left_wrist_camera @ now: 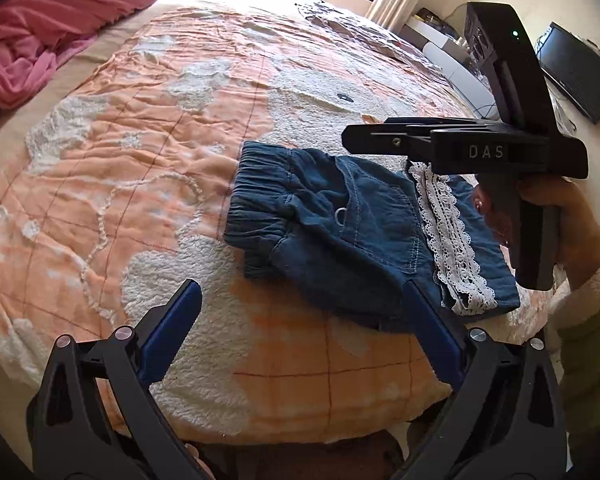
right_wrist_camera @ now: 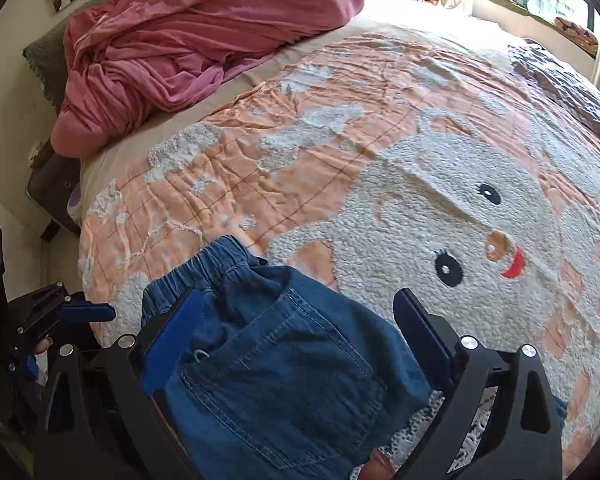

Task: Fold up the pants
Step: 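Grasp the elastic waistband edge with the left gripper and lift it, then fold the waistband over onto the pants with the left gripper and release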

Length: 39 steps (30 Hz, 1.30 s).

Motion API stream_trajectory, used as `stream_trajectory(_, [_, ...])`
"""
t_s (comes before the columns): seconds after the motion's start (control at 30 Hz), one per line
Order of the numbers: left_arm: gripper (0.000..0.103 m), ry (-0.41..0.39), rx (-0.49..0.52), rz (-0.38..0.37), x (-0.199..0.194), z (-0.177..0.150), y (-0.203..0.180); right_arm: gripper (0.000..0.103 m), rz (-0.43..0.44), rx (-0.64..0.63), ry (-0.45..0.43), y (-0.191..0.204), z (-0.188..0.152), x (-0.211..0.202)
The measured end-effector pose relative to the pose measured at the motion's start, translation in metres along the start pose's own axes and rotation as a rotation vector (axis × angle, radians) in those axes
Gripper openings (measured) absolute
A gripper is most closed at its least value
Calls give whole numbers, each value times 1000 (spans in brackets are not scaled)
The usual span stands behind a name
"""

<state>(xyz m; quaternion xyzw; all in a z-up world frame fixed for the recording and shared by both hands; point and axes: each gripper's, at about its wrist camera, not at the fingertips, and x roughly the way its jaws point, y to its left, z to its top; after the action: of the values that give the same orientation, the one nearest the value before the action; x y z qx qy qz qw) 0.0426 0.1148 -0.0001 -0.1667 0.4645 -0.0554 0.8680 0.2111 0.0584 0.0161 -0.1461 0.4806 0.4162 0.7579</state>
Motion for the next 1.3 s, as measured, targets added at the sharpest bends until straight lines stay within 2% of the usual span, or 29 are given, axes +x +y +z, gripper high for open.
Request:
stream_trajectory(0.1, [94,20,-78,-69,6,-3,11,96,15,-25,48,11,12,20])
stream_trajectory(0.23, [94,30,-162,-103,13,-7,20,96,78,-50,106,23,24,46])
stream_trajectory(0.37, [94,55,-244,-168,26,-9,23,94,131,-6,170,21,32,74])
stream_trajectory(0.43, [94,60,-273,-184,32,-8,23,82,172,26,188,18,34,84])
stream_trajectory(0.5, [94,47,-284,-195,36,-5,21,56,199,44,220,17,33,95])
stream_trajectory(0.6, [93,39,-318,-214,42,-2,21,37,194,3,233,22,29,102])
stream_trajectory(0.7, [93,24,-333,-224,46,0,23,30,194,-18,202,25,28,92])
stream_trajectory(0.93, [93,1,-316,-223,47,0,18,29,271,-5,81,13,27,44])
stream_trajectory(0.97, [88,5,-311,-228,47,1,16,29,280,3,68,9,26,37])
stream_trajectory(1.0, [74,10,-307,-240,49,3,13,29,286,6,55,6,25,31])
stream_trajectory(1.1, [52,38,-306,-283,54,12,4,29,289,10,14,-4,22,13])
stream_trajectory(1.2, [41,32,-257,-290,52,20,-12,29,284,29,-29,-19,16,-7])
stream_trajectory(1.3, [39,15,-194,-280,48,26,-35,29,282,36,-74,-36,7,-29])
